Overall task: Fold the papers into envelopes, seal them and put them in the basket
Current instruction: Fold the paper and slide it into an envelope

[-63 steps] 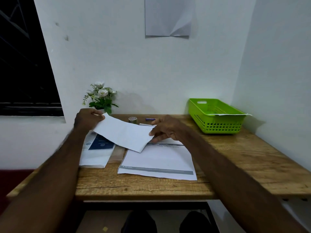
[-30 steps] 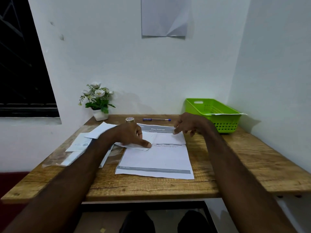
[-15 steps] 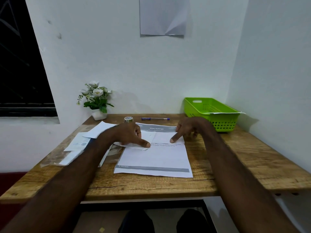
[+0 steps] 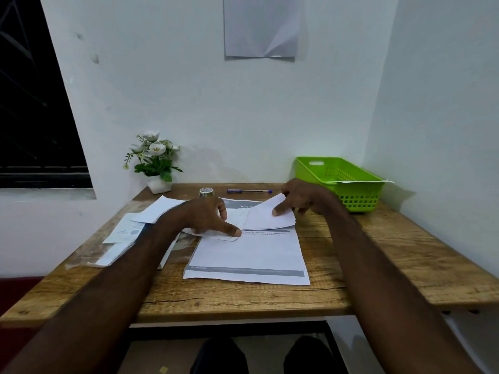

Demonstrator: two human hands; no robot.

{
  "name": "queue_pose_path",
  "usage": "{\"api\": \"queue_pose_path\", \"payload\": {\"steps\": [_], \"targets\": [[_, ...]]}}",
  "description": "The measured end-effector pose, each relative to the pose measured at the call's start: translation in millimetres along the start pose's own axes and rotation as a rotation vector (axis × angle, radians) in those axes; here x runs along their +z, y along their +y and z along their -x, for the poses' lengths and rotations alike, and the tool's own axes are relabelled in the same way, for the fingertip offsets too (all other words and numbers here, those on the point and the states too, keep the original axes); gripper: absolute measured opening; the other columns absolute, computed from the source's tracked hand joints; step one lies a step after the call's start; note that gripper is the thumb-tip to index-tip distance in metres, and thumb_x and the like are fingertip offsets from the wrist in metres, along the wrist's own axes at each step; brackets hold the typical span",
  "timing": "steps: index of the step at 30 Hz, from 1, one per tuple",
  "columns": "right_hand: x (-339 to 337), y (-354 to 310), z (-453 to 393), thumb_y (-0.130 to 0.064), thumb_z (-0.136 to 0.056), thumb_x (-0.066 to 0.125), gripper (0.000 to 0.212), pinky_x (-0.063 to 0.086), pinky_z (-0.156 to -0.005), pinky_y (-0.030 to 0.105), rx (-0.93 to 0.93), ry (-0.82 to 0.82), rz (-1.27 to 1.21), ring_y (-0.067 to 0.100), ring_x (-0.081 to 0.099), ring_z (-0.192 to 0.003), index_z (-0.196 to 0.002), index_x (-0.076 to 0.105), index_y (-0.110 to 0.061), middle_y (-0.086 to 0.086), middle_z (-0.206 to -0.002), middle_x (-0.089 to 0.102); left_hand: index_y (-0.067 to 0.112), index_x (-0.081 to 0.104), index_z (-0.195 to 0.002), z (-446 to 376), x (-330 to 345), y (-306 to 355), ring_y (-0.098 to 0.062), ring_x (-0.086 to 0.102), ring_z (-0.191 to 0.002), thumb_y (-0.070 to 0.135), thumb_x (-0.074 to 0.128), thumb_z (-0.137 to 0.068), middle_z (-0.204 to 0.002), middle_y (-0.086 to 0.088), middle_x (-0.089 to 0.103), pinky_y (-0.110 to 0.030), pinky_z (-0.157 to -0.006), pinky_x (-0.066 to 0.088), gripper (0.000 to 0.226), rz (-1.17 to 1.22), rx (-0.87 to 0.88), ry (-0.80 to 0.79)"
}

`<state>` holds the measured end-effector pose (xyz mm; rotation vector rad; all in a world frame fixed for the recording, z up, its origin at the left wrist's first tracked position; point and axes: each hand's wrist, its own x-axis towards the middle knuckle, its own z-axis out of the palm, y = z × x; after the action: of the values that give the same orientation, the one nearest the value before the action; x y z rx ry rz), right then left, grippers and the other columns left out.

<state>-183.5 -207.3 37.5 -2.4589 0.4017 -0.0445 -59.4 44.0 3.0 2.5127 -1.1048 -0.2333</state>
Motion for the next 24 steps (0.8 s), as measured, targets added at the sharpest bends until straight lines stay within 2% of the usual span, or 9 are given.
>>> {"api": "queue_pose_path", "payload": {"steps": [3,7,10,12,14,16,20,24], "targets": [[-2.2,1.1,-0.2,-0.014,-0.080,0.086,0.026,0.055,-0.052,0.028,-0.027,0.043,-0.148,0.021,0.066,-0.075,-0.096,0.068,-0.005,0.009,-0.091,0.066,0.028,0.061,-0.099,-0.2,-0.6,1.6,-0.014,0.063,-0.071,0.082,0.080,-0.053,-0.093,0.000,0.068,-0.028,-0.059,0.047,0.073,-0.025,-0.023,0.001],[-4.5,-2.3,2.6,-0.015,-0.086,0.080,0.024,0.049,-0.040,0.023,-0.104,0.217,-0.267,0.020,0.065,-0.069,-0.104,0.067,-0.005,0.010,-0.093,0.065,0.030,0.061,-0.099,-0.2,-0.1,1.1,-0.013,0.066,-0.073,0.081,0.081,-0.053,-0.095,0.003,0.067,-0.027,-0.056,0.048,0.071,-0.044,-0.041,0.013],[-10.1,-6.6,5.2,-0.013,-0.090,0.074,0.021,0.054,-0.044,0.034,-0.178,0.419,-0.365,0.034,0.071,-0.067,-0.107,0.066,-0.001,0.018,-0.095,0.070,0.031,0.062,-0.097,-1.6,1.2,0.4,-0.014,0.068,-0.074,0.083,0.080,-0.050,-0.092,0.005,0.068,-0.030,-0.061,0.054,0.073,-0.060,-0.036,0.036],[-14.1,-10.9,8.9,-0.011,-0.093,0.069,0.015,0.058,-0.047,0.044,-0.240,0.607,-0.427,0.029,0.070,-0.059,-0.104,0.067,-0.001,0.014,-0.089,0.070,0.032,0.062,-0.097,-2.7,1.7,-0.1,-0.017,0.069,-0.082,0.086,0.078,-0.047,-0.093,0.004,0.068,-0.034,-0.068,0.056,0.075,-0.071,-0.029,0.037],[-17.0,-14.5,12.9,-0.011,-0.093,0.063,0.009,0.053,-0.039,0.034,-0.271,0.768,-0.480,0.015,0.066,-0.045,-0.098,0.067,-0.004,0.008,-0.078,0.067,0.032,0.062,-0.097,-3.0,1.9,-0.6,-0.019,0.070,-0.083,0.088,0.077,-0.044,-0.093,0.003,0.069,-0.033,-0.066,0.055,0.078,-0.053,-0.022,0.029],[-19.8,-16.6,15.1,-0.009,-0.093,0.057,0.011,0.042,-0.034,0.022,-0.283,0.861,-0.524,0.009,0.059,-0.036,-0.092,0.067,-0.004,0.008,-0.069,0.064,0.032,0.062,-0.096,-2.7,1.6,-1.7,-0.019,0.071,-0.082,0.089,0.076,-0.043,-0.092,0.003,0.069,-0.032,-0.064,0.054,0.080,-0.034,-0.017,0.031],[-23.4,-20.2,18.1,-0.009,-0.094,0.055,0.015,0.041,-0.037,0.024,-0.286,0.853,-0.718,0.017,0.054,-0.039,-0.089,0.068,-0.005,0.010,-0.065,0.061,0.033,0.064,-0.092,-2.8,3.7,-2.0,-0.007,0.062,-0.084,0.091,0.073,-0.046,-0.093,0.012,0.065,-0.028,-0.062,0.045,0.074,-0.069,-0.015,0.086],[-28.2,-20.3,19.3,-0.011,-0.096,0.062,0.009,0.040,-0.039,0.022,-0.262,0.705,-1.001,0.013,0.051,-0.042,-0.092,0.070,-0.012,0.001,-0.065,0.061,0.029,0.067,-0.080,-5.3,10.0,-1.7,-0.007,0.062,-0.080,0.090,0.070,-0.053,-0.080,0.015,0.066,-0.029,-0.064,0.046,0.066,-0.133,0.010,0.184]]}}
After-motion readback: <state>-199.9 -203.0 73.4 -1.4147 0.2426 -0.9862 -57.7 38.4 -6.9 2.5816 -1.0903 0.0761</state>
